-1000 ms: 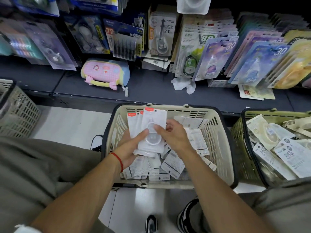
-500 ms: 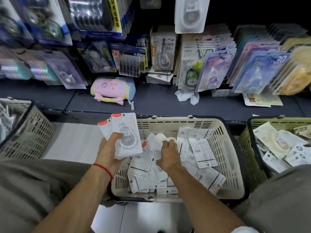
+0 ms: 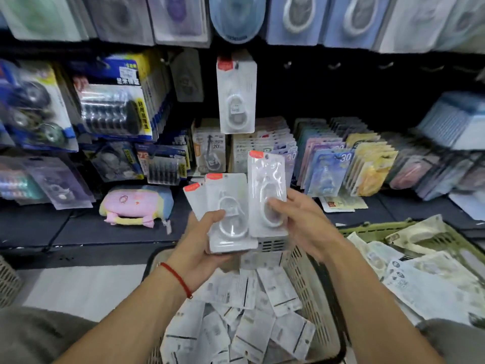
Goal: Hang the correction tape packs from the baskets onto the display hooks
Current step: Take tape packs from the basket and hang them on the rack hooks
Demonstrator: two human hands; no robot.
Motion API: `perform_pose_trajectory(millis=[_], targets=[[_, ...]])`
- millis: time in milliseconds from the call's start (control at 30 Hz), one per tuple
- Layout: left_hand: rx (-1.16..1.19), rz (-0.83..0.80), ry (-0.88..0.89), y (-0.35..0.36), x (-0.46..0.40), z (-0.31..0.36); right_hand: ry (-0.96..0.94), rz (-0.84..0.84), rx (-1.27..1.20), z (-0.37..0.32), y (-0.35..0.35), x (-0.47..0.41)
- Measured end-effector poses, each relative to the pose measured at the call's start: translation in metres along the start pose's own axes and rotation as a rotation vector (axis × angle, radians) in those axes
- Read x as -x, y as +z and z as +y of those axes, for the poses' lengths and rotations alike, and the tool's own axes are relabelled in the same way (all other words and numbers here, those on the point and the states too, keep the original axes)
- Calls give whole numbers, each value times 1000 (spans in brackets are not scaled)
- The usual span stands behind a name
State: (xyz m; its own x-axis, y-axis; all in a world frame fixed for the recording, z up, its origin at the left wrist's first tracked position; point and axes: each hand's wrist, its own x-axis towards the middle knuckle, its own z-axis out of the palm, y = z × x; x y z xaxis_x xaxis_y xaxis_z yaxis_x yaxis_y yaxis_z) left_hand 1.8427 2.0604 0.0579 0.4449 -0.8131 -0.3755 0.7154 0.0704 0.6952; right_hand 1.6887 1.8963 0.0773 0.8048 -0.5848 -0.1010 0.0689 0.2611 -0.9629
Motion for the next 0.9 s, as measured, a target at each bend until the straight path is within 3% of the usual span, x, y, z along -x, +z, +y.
perform_pose_trajectory(millis=[100,267,567,700,900], targets=[[-148,-170,174,30,-14,28,-65,2,191,-42,10,-9],[-315,-289,351,56,-33,82,-228,91,389,-78,20,-33],[-263,-80,519,42,-56,122,-453,259,373,-99,8,-89],[-240,-93,529,36,-62,126,-533,414,279,-110,-5,-113],[-249,-147,531,35,-68,121,-530,447,257,-108,-18,-129]])
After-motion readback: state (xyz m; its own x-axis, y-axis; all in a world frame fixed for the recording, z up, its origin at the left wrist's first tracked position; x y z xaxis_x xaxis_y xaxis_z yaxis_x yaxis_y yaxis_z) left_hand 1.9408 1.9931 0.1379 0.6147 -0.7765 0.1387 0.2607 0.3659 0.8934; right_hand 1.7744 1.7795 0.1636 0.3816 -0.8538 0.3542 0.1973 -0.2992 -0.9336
